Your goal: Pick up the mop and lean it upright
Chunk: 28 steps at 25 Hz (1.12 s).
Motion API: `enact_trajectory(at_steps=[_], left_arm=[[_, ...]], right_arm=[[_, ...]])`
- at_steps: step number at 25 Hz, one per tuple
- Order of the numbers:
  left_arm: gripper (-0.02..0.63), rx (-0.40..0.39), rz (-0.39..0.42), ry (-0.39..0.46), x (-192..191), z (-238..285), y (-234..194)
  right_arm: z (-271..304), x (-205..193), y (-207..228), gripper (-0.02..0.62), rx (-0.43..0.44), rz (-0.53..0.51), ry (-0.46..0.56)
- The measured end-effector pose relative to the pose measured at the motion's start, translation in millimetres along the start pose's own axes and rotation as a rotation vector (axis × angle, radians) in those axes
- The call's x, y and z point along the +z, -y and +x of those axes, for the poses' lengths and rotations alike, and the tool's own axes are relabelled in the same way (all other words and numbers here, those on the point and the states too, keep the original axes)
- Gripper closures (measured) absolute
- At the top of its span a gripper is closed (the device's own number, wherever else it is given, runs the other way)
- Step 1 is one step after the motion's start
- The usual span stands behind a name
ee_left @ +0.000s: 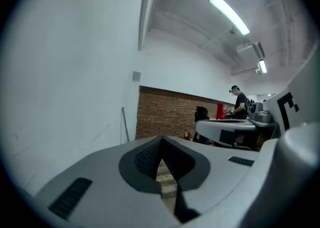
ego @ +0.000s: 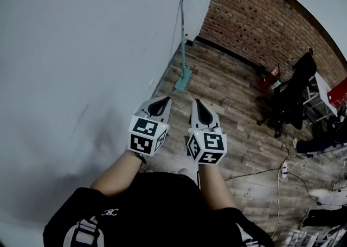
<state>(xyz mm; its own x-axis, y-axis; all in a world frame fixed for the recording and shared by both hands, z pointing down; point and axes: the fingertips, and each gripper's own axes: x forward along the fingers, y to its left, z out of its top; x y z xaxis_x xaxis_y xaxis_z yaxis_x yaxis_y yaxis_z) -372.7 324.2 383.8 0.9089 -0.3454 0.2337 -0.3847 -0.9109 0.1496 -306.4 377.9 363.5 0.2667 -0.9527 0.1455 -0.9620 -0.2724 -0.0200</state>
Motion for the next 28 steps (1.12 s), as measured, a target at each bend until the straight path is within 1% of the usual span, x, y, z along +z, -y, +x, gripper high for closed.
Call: enact_trajectory(at_steps=[4,8,14,17,20,24,28], left_arm=[[0.609,-0.013,0.001,-0.006,-5,4,-1],[0.609,-0.022,0.000,-0.007,-3,7,-3],[0.609,-0.043,-0.003,-0.011,-12,9,-11],[0.609,-0.055,-0.030,-0.023,-12,15,-20],[0.609,-0.078,-0.062,-0.043,-16,29,-23],[0.609,-0.081,-0.051,-0.061,-20,56,-28],[0.609,-0.074,-0.023,-0.076,-6,106,-34]], right_arm=[[3,-7,1,0.581,-0.015,0.014,-0.006],[6,-9,2,0.581,-0.019,0.035,-0.020],[13,-19,-8,0.581,-0.024,0.038,-0.024],[20,-18,-8,0.581,-0.030,0.045,-0.037],[30,-24,-4,0.581,-0.025,0.049,-0.049],[52,-31,10,0.581,-0.018,0.060,-0.052],[90,-26,46,0.581,-0.006,0.088,-0.039]])
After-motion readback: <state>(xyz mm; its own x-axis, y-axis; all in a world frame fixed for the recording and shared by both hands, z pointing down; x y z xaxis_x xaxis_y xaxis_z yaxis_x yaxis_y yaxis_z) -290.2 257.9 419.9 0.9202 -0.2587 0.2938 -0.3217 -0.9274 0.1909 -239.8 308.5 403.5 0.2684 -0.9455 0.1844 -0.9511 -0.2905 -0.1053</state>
